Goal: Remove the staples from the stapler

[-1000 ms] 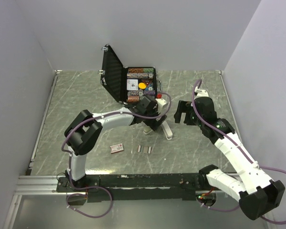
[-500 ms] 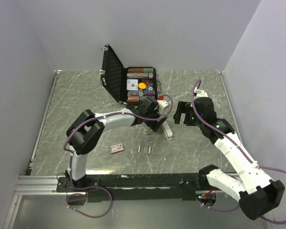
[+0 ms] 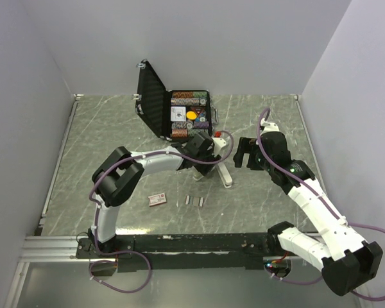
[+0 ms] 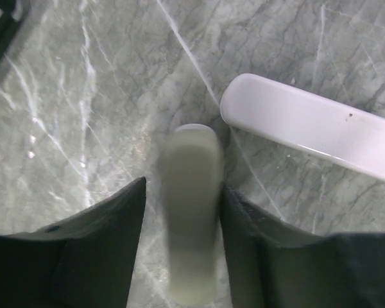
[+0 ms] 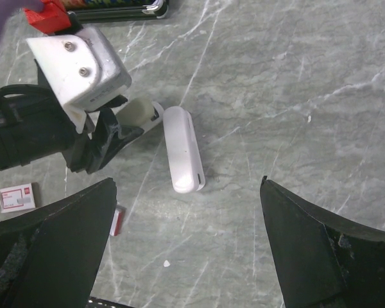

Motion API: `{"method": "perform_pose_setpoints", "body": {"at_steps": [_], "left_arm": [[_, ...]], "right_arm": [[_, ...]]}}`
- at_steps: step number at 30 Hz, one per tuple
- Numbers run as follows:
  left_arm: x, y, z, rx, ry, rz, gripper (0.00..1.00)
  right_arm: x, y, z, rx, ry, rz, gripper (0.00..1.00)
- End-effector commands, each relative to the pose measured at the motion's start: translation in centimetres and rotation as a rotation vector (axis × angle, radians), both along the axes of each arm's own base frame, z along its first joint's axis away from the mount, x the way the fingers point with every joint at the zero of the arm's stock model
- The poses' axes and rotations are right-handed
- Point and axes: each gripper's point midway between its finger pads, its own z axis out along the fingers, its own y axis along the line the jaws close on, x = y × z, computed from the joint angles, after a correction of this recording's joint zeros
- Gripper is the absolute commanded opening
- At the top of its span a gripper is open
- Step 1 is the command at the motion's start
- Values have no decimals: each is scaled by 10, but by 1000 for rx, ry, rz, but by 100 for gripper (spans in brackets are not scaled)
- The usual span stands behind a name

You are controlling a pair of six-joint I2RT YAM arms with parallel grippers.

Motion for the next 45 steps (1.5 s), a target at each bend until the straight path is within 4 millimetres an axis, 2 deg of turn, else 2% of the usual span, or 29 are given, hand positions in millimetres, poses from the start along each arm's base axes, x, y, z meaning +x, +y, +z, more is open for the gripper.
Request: {"method": "perform_pose_setpoints", "body": {"at_steps": [1, 3, 4, 7, 11, 14, 21, 24, 28, 31, 36, 41, 45], "left_arm": [[1, -2, -5, 6, -17, -7, 37], [2, -1, -4, 7, -19, -3, 10], [3, 0, -2, 6, -23, 3, 1], [4, 1, 11, -7, -45, 8, 0], [0, 4, 49, -61, -74, 16, 1], [-15, 8, 75, -112, -63, -10, 0], [-61, 11, 125, -222, 15, -147, 1], [-88, 11, 143, -273, 74, -233, 1], [-119, 17, 166, -347, 144, -301, 1], [-138, 20, 183, -412, 159, -353, 1], [-167, 21, 206, -501, 215, -463, 1], [-174, 28, 222, -541, 186, -491, 1], [-174, 38, 240, -602, 154, -495, 1]], "right_arm": [[2, 0, 5, 17, -25, -9, 100], [2, 0, 3, 15, -18, -6, 100], [2, 0, 3, 15, -17, -6, 100], [3, 1, 5, 14, -20, -1, 100], [2, 5, 10, 26, -34, 27, 100], [3, 9, 13, 33, -48, 51, 100], [-5, 36, 32, 117, -90, 213, 96], [-14, 52, 41, 173, -98, 306, 95], [-35, 73, 62, 268, -157, 461, 93], [-53, 79, 80, 294, -212, 549, 89], [-84, 102, 96, 396, -217, 757, 84], [-102, 115, 110, 449, -228, 917, 84], [-106, 124, 112, 465, -224, 991, 83]]}}
